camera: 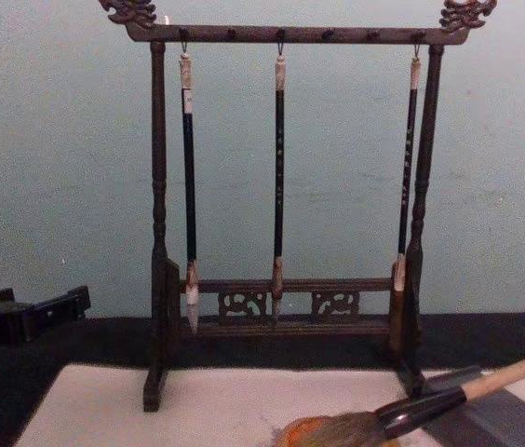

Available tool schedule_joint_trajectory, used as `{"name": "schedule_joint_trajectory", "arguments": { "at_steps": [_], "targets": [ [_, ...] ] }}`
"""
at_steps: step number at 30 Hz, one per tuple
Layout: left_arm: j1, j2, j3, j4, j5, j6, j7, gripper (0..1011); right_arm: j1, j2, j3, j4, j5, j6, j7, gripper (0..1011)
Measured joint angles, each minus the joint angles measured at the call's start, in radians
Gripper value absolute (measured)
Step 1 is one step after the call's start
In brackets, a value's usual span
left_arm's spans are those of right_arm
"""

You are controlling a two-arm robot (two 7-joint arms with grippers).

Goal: Pick up the brush from the inkstone, write on the paper, then place the brush back to its original position.

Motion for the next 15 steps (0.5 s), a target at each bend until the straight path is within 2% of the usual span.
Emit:
{"name": "schedule_joint_trajectory", "arguments": {
  "at_steps": [10, 12, 13, 15],
  "targets": [
    [0.000, 0.000, 0.000, 0.000, 0.000, 0.000, 0.000, 1002, -0.054, 0.036, 0.015, -0.087, -0.102, -0.060, -0.079, 1008],
    [0.000, 0.000, 0.000, 0.000, 0.000, 0.000, 0.000, 1002, -0.075, 0.048, 0.018, -0.118, -0.144, -0.083, -0.112, 1008],
    [0.000, 0.000, 0.000, 0.000, 0.000, 0.000, 0.000, 1002, -0.075, 0.048, 0.018, -0.118, -0.144, -0.083, -0.112, 1008],
    [0.000, 0.000, 0.000, 0.000, 0.000, 0.000, 0.000, 1000, -0.093, 0.059, 0.018, -0.148, -0.188, -0.105, -0.144, 1008]
  ]
}}
